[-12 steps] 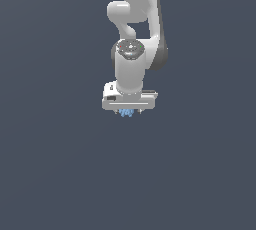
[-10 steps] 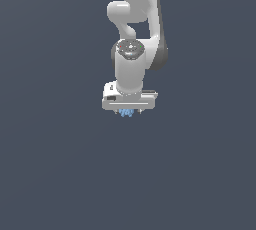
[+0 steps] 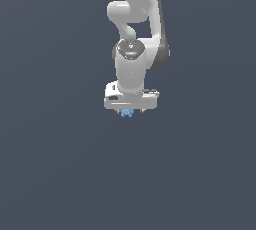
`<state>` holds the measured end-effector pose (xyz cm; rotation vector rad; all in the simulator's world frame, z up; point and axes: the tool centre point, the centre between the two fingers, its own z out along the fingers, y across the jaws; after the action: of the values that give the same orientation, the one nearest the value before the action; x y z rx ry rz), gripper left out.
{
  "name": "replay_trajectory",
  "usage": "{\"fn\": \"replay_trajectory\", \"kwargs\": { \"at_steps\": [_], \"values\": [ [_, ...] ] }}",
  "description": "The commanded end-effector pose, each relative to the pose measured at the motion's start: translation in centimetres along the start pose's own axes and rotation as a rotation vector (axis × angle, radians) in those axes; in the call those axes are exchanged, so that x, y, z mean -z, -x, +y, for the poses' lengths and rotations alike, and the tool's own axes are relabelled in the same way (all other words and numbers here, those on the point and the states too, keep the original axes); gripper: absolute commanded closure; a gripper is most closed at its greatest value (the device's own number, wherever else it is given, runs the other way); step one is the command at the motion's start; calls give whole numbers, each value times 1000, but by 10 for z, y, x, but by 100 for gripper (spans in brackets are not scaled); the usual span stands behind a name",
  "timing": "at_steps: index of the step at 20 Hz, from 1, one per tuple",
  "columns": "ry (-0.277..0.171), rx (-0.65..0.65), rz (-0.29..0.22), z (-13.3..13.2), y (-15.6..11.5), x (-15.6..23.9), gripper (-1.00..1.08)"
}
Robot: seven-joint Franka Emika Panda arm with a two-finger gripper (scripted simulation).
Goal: Pick up the object and move it to a goal position.
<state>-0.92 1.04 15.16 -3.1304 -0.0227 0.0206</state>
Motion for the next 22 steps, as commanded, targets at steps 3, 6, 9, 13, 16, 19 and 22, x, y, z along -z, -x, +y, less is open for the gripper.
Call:
{"fn": "replay_trajectory", "kwargs": {
  "at_steps": [3,6,9,13,16,19,22],
  "values": [
    [-1,2,0,0,0,0,-92],
    [-1,17,0,0,1,-1,-92],
    [0,44,0,1,2,-2,-92],
    [1,99,0,2,5,-5,-92],
    [3,153,0,4,8,-8,-92],
    [4,218,0,5,11,-11,-92],
    [6,295,-1,7,15,-15,-92]
  ]
}}
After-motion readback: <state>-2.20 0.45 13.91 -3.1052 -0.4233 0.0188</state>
